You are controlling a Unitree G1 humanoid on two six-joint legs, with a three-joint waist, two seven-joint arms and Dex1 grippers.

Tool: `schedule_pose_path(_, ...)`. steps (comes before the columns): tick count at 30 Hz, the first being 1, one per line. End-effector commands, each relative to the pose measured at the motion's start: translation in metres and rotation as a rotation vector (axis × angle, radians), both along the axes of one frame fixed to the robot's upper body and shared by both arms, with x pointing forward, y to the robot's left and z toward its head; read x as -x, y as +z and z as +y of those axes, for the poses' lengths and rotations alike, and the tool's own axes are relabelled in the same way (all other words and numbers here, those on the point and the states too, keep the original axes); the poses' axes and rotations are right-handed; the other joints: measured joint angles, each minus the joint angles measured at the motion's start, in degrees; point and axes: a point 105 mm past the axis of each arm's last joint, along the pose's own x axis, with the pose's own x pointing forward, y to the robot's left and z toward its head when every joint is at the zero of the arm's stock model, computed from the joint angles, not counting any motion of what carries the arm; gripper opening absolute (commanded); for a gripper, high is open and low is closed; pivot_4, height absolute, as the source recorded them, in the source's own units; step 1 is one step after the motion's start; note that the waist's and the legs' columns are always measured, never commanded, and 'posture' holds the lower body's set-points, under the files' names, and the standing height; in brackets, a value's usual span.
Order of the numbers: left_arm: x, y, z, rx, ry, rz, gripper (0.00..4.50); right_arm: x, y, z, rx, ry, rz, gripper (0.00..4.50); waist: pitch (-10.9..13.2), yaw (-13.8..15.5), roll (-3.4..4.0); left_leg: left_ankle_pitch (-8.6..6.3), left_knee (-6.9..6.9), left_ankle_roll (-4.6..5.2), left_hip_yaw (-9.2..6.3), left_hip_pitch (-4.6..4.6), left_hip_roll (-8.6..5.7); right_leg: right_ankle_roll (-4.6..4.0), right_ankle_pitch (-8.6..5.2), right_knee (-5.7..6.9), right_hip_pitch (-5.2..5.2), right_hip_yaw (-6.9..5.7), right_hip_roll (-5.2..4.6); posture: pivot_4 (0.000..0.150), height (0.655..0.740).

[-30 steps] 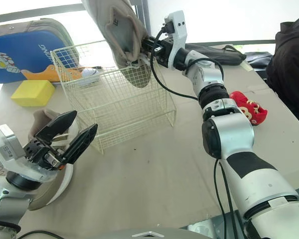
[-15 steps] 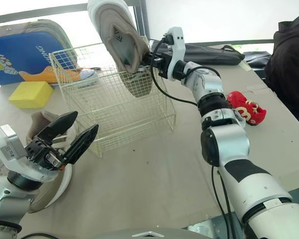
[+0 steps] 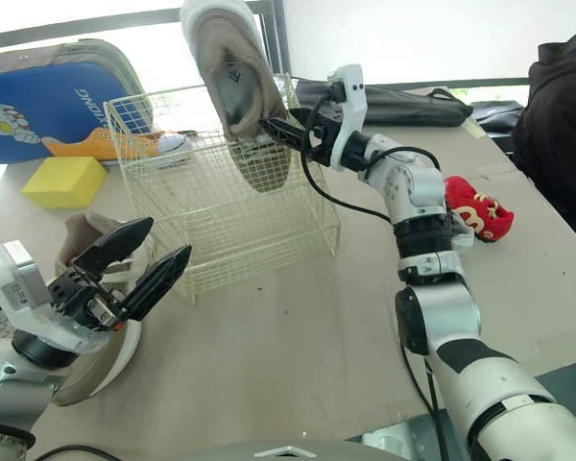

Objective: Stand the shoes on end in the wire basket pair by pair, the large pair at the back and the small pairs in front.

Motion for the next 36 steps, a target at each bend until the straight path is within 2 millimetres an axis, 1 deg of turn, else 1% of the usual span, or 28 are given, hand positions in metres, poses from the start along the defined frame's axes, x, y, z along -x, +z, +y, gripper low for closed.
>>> schedule_pose_path(1, 0.001, 0.007, 0.003, -0.008, 0.005, -0.034, 4.5, 0.012, 0.026, -0.013, 0.009, -0.035, -0.146, 3.68, 0.0, -0.1, 0.01, 0.0, 0.0, 0.0, 0.02, 0.0, 0.0, 0.0, 0.0, 0.0, -0.01, 0.01, 0.0, 0.15, 0.74)
schedule_pose_path(4, 0.0, 0.006, 0.002, -0.01, -0.001, -0.029, 4.5, 0.017, 0.031, -0.023, 0.045, -0.079, -0.229, 3.68, 0.0, -0.3, 0.02, 0.0, -0.04, 0.0, 0.07, -0.03, 0.03, 0.01, 0.0, 0.0, -0.13, -0.01, 0.0, 0.15, 0.74)
schedule_pose_path(7, -0.001, 0.003, 0.0, -0.013, -0.025, -0.013, 4.5, 0.027, 0.035, -0.039, 0.09, -0.101, -0.298, 3.68, 0.0, -0.2, 0.02, 0.0, -0.06, -0.01, 0.09, -0.04, 0.07, 0.01, 0.0, -0.02, -0.15, -0.04, 0.0, 0.15, 0.74)
schedule_pose_path(9, -0.001, 0.001, -0.003, -0.015, -0.048, -0.002, 4.5, 0.033, 0.033, -0.048, 0.129, -0.11, -0.318, 3.68, 0.0, -0.1, 0.01, 0.0, -0.05, 0.0, 0.09, -0.03, 0.06, 0.01, 0.0, -0.02, -0.13, -0.03, -0.01, 0.15, 0.74)
schedule_pose_path(12, 0.001, -0.006, -0.013, -0.029, -0.139, 0.045, 4.5, 0.046, 0.028, -0.064, 0.171, -0.111, -0.345, 3.68, 0.0, 0.2, -0.01, 0.0, -0.02, 0.0, 0.1, -0.06, 0.05, 0.01, 0.0, -0.08, -0.09, -0.03, -0.02, 0.15, 0.74)
schedule_pose_path(14, 0.005, -0.01, -0.021, -0.042, -0.208, 0.081, 4.5, 0.056, 0.02, -0.074, 0.229, -0.11, -0.37, 3.68, 0.0, 0.2, -0.01, 0.0, -0.02, 0.0, 0.12, -0.06, 0.05, 0.01, 0.0, -0.1, -0.08, -0.01, -0.02, 0.15, 0.74)
schedule_pose_path(18, 0.009, -0.014, -0.033, -0.059, -0.341, 0.131, 4.5, 0.074, -0.002, -0.093, 0.336, -0.095, -0.352, 3.68, 0.0, 0.2, -0.01, 0.0, -0.02, 0.01, 0.12, -0.07, 0.06, 0.02, -0.01, -0.16, -0.07, -0.02, -0.03, 0.15, 0.74)
schedule_pose_path(19, 0.009, -0.015, -0.035, -0.063, -0.364, 0.14, 4.5, 0.078, -0.006, -0.096, 0.353, -0.089, -0.344, 4.21, 0.0, 0.2, -0.02, -0.01, -0.02, 0.01, 0.13, -0.07, 0.06, 0.03, -0.01, -0.18, -0.07, -0.01, -0.04, 0.15, 0.74)
schedule_pose_path(20, 0.01, -0.016, -0.038, -0.075, -0.399, 0.151, 4.5, 0.084, -0.01, -0.098, 0.36, -0.075, -0.337, 4.41, 0.0, 0.2, -0.02, -0.01, -0.02, 0.01, 0.14, -0.07, 0.07, 0.03, -0.01, -0.18, -0.06, -0.02, -0.04, 0.15, 0.74)
schedule_pose_path(23, 0.009, -0.018, -0.042, -0.104, -0.466, 0.172, 4.5, 0.099, -0.018, -0.101, 0.383, -0.061, -0.309, 4.41, 0.0, 0.3, -0.02, -0.01, -0.02, 0.02, 0.15, -0.07, 0.08, 0.04, -0.01, -0.2, -0.05, -0.01, -0.06, 0.15, 0.74)
schedule_pose_path(25, 0.005, -0.019, -0.045, -0.121, -0.507, 0.175, 4.5, 0.103, -0.03, -0.109, 0.438, -0.12, -0.296, 4.41, 0.0, 0.5, -0.03, -0.01, -0.03, 0.02, 0.15, -0.07, 0.08, 0.04, -0.02, -0.2, -0.05, -0.02, -0.06, 0.15, 0.74)
schedule_pose_path(29, 0.0, -0.02, -0.053, -0.129, -0.562, 0.168, 4.5, 0.117, -0.042, -0.118, 0.456, -0.175, -0.266, 4.41, 0.0, 1.3, -0.08, -0.01, -0.01, 0.02, 0.18, -0.08, 0.07, 0.05, -0.01, -0.22, -0.04, -0.01, -0.07, 0.15, 0.74)
schedule_pose_path(33, -0.005, -0.026, -0.053, -0.123, -0.561, 0.182, 4.5, 0.143, -0.055, -0.115, 0.454, -0.13, -0.244, 4.41, 0.0, 1.5, -0.11, -0.01, 0.0, 0.02, 0.16, -0.08, 0.07, 0.06, -0.01, -0.22, -0.03, -0.02, -0.09, 0.15, 0.74)
schedule_pose_path(35, -0.008, -0.028, -0.046, -0.097, -0.513, 0.195, 4.5, 0.157, -0.057, -0.105, 0.448, -0.047, -0.267, 4.41, 0.0, 1.4, -0.1, -0.01, 0.0, 0.02, 0.15, -0.08, 0.09, 0.06, -0.01, -0.22, -0.03, -0.01, -0.09, 0.15, 0.74)
schedule_pose_path(36, -0.009, -0.029, -0.039, -0.061, -0.462, 0.213, 4.5, 0.163, -0.057, -0.101, 0.433, -0.002, -0.275, 4.41, 0.0, 1.2, -0.1, -0.01, 0.0, 0.02, 0.16, -0.08, 0.09, 0.07, -0.02, -0.22, -0.03, -0.01, -0.09, 0.15, 0.74)
